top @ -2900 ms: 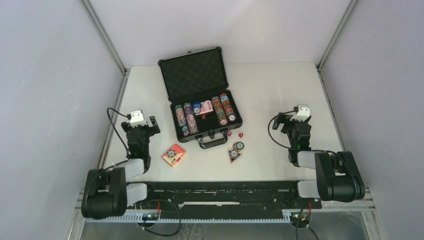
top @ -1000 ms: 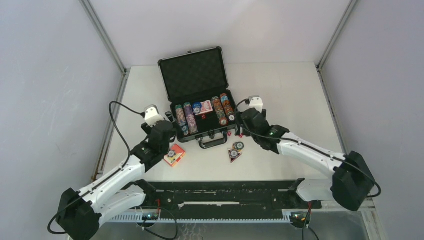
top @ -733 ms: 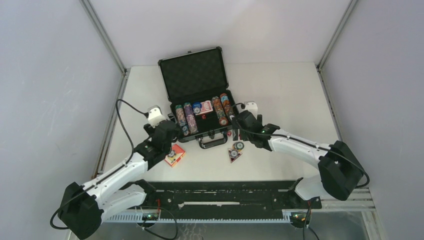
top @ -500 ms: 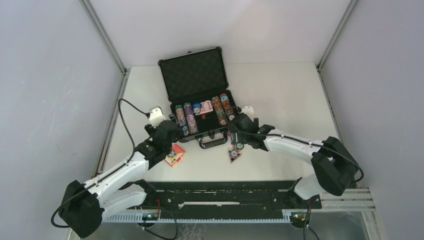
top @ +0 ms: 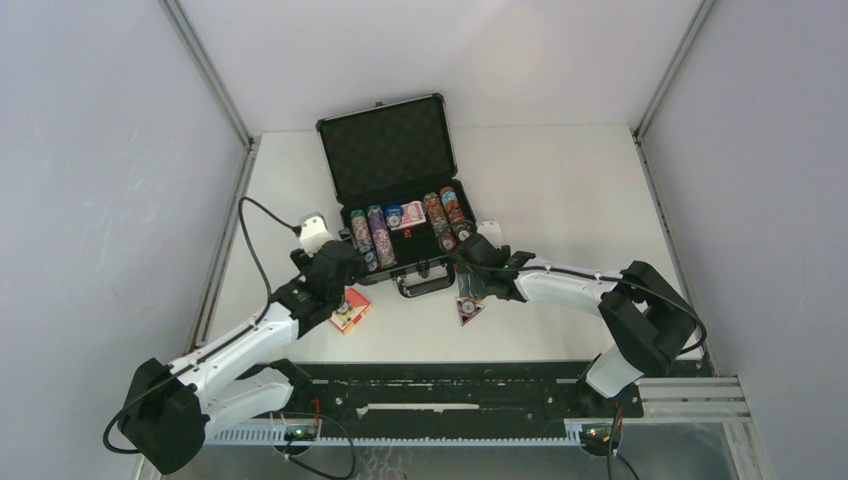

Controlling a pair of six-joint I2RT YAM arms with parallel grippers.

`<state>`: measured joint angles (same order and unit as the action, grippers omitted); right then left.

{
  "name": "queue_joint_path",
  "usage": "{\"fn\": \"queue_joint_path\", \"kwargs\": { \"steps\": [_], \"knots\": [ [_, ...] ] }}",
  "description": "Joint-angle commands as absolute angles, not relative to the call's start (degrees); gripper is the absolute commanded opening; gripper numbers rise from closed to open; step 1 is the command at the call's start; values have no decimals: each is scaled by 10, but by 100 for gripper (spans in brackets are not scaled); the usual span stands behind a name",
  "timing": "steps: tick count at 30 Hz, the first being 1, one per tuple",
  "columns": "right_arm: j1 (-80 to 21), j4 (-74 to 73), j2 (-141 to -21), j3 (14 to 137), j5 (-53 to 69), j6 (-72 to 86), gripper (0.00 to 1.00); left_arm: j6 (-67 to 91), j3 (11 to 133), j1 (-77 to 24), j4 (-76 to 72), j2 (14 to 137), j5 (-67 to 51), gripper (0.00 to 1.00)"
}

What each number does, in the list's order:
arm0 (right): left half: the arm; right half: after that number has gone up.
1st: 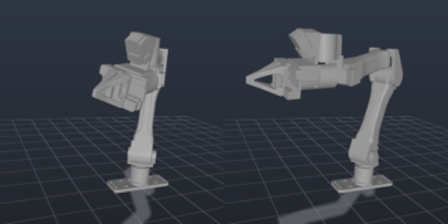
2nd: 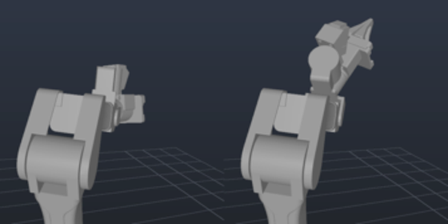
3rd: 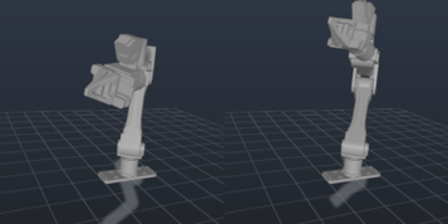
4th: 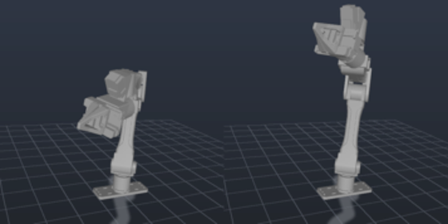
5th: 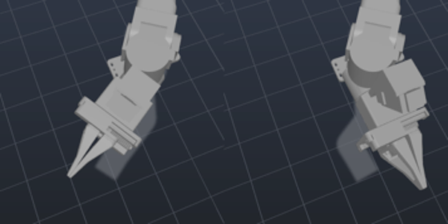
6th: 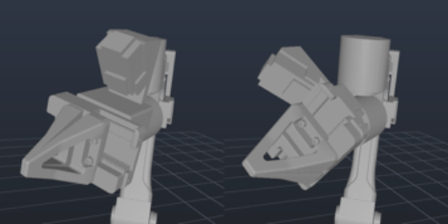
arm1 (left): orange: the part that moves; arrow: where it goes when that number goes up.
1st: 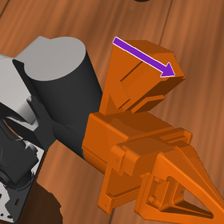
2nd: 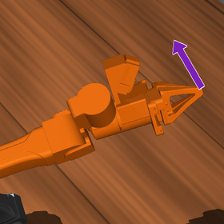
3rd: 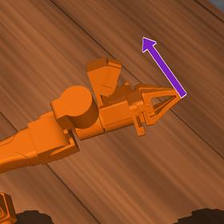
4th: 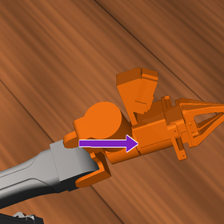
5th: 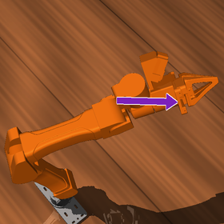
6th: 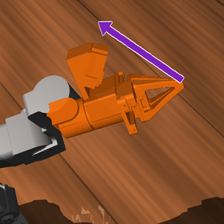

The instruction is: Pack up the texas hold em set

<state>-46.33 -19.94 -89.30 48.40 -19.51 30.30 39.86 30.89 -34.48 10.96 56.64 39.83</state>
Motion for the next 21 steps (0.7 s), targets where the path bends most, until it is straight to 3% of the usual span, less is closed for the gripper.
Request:
{"fn": "queue_joint_path", "kwargs": {
  "steps": [1,6,21],
  "knots": [
    [-470,-180,-897,504,-191,313,80,412,345,-343,109,565,401,84],
    [-475,-173,-906,504,-189,310,75,409,348,-343,110,572,397,83],
    [-486,-168,-920,500,-197,310,74,413,365,-343,126,597,390,84]
  ]
}}
